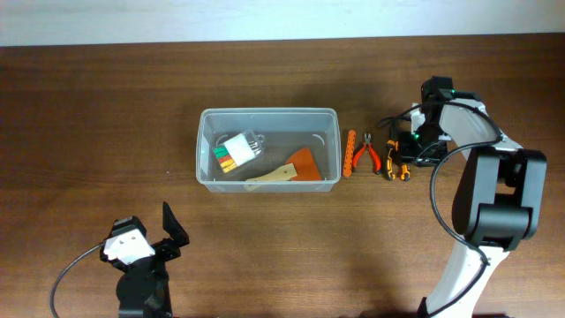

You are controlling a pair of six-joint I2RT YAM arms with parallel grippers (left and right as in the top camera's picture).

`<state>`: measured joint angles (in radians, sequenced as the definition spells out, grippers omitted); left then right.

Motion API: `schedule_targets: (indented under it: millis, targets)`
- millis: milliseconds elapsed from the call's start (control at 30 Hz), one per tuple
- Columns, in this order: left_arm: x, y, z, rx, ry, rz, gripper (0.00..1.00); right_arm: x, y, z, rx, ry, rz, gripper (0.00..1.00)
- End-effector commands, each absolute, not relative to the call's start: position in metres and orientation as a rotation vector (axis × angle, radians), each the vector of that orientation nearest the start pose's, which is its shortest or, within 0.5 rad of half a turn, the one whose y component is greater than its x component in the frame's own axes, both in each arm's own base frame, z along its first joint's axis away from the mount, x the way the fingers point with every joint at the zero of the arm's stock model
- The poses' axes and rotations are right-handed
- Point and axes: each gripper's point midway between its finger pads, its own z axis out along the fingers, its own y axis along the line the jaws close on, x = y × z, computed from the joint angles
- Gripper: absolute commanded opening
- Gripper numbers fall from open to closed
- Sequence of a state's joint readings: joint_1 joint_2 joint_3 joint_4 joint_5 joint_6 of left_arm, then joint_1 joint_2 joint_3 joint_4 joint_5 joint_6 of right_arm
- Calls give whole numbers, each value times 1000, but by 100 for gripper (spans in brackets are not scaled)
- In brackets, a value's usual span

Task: Pack container
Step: 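Grasp the orange-and-black pliers with the right gripper and lift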

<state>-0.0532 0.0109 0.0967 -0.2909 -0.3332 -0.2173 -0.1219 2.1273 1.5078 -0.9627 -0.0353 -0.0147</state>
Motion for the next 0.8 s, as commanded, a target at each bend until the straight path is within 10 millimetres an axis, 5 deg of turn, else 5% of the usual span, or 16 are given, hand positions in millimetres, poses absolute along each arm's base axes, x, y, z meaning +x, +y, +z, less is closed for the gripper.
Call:
schedule_targets:
  millis: [0, 133, 300, 467, 533, 767]
  targets:
    - [229, 44, 148, -374, 1725, 107, 99, 380, -41, -7, 183, 3162, 69, 40]
    - [229, 44, 148, -374, 1725, 107, 99, 381, -31, -6, 183, 3155, 158, 34]
    - [229, 44, 148, -374, 1725, 107, 99, 382, -24, -6, 185, 3150, 224, 4]
    - [229, 44, 148, -374, 1725, 107, 99, 386, -25, 4, 184, 3127, 220, 4]
    - [229, 44, 148, -374, 1725, 107, 99, 398, -26, 24, 174, 3072, 209, 4]
    - [229, 44, 148, -374, 1725, 107, 99, 442, -16, 173, 74, 2764, 168, 4]
